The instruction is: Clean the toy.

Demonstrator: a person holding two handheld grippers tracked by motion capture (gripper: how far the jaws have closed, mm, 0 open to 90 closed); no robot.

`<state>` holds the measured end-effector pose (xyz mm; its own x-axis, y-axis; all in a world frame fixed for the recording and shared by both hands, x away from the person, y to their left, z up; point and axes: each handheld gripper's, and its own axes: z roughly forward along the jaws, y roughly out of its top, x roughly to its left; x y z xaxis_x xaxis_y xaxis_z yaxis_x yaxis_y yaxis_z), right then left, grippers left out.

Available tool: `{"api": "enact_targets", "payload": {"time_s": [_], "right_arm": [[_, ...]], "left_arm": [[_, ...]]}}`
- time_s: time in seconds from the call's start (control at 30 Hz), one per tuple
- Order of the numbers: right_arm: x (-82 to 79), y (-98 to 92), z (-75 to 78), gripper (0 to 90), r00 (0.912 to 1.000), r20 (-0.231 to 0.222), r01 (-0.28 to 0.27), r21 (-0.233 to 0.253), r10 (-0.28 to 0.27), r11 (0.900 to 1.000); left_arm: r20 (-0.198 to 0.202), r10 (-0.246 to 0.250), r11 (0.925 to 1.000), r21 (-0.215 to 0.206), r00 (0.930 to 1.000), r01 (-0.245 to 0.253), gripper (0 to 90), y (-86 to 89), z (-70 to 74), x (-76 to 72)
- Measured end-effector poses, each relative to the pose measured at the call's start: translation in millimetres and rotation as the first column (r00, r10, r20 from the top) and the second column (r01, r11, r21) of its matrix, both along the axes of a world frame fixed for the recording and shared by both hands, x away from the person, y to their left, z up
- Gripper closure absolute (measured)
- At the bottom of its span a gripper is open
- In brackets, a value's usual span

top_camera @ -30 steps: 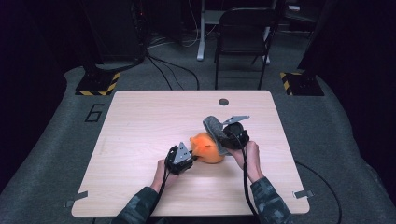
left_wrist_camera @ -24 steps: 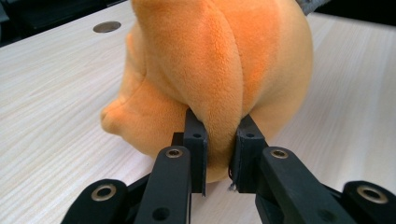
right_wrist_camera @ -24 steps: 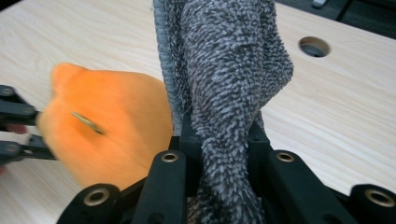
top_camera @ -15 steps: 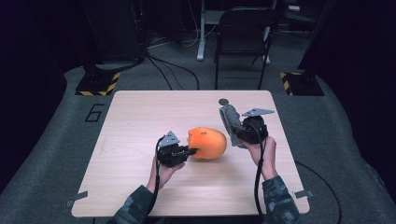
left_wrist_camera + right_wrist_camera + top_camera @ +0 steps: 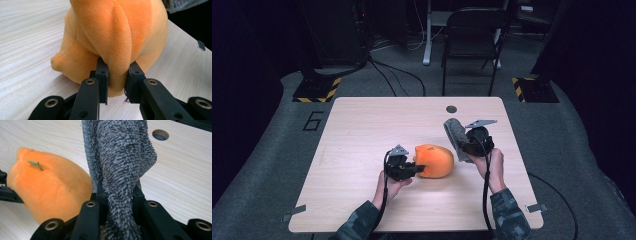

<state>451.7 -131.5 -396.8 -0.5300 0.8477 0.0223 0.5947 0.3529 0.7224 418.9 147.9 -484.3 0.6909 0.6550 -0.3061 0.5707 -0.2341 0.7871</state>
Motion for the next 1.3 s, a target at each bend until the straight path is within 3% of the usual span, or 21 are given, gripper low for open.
{"api": "enact_targets", "payload": {"time_s": [0.2,0.37,0.47,0.6,0.8,1.3], "right_arm": [[-12.1,14.6,14.2,75.4,0.999,0.02,-0.04,-0.004,0.04,0.999],[-26.1,36.2,27.3,75.3,0.9895,0.032,-0.142,0.038,0.141,0.989],[-29.5,51.9,22.6,75.1,0.9835,0.009,-0.181,0.052,0.181,0.982],[-27.5,74.2,3.6,74.6,0.9757,-0.025,-0.217,0.011,0.218,0.976],[-28.0,81.5,-4.3,75.1,0.9796,-0.015,-0.201,-0.056,0.2,0.978],[-17.1,57.9,-10.6,76.2,0.9873,-0.042,-0.156,-0.071,0.153,0.985]], "left_arm": [[0.027,0.004,0.9997,0.024,0.9996,-0.005,73.3,-0.4,-1.2,-0.6],[0.051,0.008,0.9988,0.048,0.9987,-0.011,72.4,-4.3,-0.9,-4.0],[0.069,0.003,0.9977,0.067,0.9976,-0.007,71.8,-5.6,-0.4,-5.0],[0.086,0.004,0.9968,0.079,0.9963,-0.011,71.7,-7.4,-1.1,-6.9],[0.146,0.001,0.9932,0.115,0.9892,-0.018,72.1,-10.9,-2.6,-10.0],[0.153,0.0,0.9946,0.103,0.9883,-0.016,72.3,-11.3,-4.8,-8.2]]}}
